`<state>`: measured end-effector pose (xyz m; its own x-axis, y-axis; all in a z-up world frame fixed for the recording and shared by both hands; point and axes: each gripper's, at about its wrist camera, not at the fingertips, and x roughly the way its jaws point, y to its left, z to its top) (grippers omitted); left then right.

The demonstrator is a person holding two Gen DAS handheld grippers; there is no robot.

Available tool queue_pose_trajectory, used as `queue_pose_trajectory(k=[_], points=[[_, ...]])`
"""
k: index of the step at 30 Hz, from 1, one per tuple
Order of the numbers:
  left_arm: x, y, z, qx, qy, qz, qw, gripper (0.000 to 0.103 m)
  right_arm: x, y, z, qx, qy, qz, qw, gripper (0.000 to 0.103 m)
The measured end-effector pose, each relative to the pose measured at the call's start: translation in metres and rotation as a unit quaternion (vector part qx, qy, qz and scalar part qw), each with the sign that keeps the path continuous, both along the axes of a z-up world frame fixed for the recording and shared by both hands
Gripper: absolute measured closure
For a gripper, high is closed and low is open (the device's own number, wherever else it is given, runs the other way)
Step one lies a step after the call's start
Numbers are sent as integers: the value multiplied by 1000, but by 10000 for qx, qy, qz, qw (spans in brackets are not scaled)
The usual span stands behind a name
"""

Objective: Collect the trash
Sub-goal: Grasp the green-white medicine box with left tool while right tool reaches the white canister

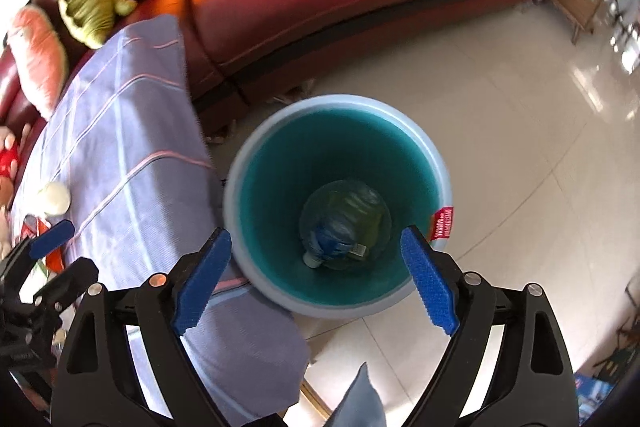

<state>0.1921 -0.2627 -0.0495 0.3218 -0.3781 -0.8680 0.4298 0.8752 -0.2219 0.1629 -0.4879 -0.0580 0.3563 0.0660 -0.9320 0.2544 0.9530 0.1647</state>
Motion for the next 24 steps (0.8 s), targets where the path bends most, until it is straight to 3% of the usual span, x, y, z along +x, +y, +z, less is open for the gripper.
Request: queue_pose_trajectory(k=[4, 15, 20, 24], points=[[-17, 33, 9, 92, -140, 89, 9998, 9, -9, 30, 12, 75, -30, 219, 9997, 20], [-60, 182, 26, 494, -246, 759, 9956, 8, -22, 150, 39, -18, -110, 1035, 9946, 20], [-78, 246, 29, 912, -265, 941, 9910, 7, -27, 216, 48, -151, -20, 1725, 9849, 20], [-80, 281, 16, 1145, -26, 1078, 9876, 7, -32, 258, 52, -382, 88, 2355, 9711, 20]])
